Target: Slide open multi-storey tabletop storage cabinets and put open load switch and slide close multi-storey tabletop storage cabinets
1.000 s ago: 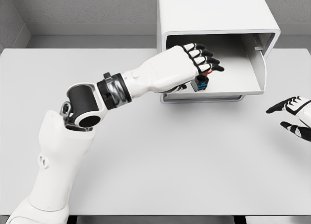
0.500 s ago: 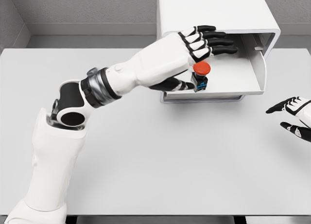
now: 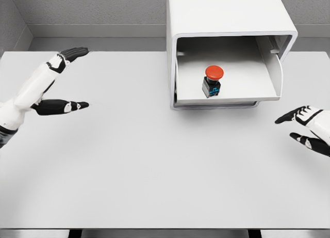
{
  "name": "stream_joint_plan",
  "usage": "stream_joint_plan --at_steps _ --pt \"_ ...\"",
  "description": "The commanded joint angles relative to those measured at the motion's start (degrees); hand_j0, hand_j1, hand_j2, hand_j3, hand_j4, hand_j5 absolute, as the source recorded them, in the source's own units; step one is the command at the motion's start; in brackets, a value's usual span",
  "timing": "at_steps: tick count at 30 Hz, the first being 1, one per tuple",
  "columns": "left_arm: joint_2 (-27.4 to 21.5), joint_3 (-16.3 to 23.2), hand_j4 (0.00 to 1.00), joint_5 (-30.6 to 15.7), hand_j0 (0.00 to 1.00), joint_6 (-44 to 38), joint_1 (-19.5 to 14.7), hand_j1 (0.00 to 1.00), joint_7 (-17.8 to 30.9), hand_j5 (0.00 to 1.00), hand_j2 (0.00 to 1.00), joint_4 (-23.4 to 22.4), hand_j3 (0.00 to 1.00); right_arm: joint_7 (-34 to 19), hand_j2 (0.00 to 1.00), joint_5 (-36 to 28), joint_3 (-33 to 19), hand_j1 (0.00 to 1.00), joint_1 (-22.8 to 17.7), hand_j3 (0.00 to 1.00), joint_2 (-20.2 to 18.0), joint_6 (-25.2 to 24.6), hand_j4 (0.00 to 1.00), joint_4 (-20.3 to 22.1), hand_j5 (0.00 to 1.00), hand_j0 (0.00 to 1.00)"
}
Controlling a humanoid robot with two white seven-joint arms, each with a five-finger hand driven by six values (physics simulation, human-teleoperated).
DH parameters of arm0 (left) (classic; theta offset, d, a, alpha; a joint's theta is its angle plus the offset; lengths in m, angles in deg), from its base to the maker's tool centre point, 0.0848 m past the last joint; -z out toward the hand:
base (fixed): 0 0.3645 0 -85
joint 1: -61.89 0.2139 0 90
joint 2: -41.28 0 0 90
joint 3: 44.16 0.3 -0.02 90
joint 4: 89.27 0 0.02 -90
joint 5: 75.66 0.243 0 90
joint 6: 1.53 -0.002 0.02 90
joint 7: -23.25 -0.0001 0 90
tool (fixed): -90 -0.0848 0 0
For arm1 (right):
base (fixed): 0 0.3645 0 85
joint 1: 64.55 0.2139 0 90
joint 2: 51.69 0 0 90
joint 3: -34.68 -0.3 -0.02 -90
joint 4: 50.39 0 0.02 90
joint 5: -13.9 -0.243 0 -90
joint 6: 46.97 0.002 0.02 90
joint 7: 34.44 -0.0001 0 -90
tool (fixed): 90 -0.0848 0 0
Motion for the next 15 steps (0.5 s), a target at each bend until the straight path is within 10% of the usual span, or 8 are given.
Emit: stream_joint_plan --at_steps 1,6,15 --pt "-2.4 -3.58 1.0 -0.74 1.0 -0.16 0.44 1.0 -0.03 1.0 1.0 -6.98 1.0 -0.13 0.66 -0.37 0.78 0.66 0.0 0.66 0.66 -0.01 0.66 0.21 0.66 0.66" --pt "-5.92 -3.67 1.0 -0.47 1.0 -0.16 1.23 1.0 -0.03 1.0 1.0 -20.52 1.0 -0.21 0.66 -0.28 3.07 0.66 1.76 0.66 1.72 -0.01 0.66 0.91 0.66 0.66" --pt "-5.74 -3.32 1.0 -0.39 1.0 -0.16 1.94 1.0 -0.03 1.0 1.0 -18.16 1.0 -0.48 0.66 -0.19 4.74 0.66 4.83 0.66 1.46 -0.01 0.66 0.56 0.66 0.66"
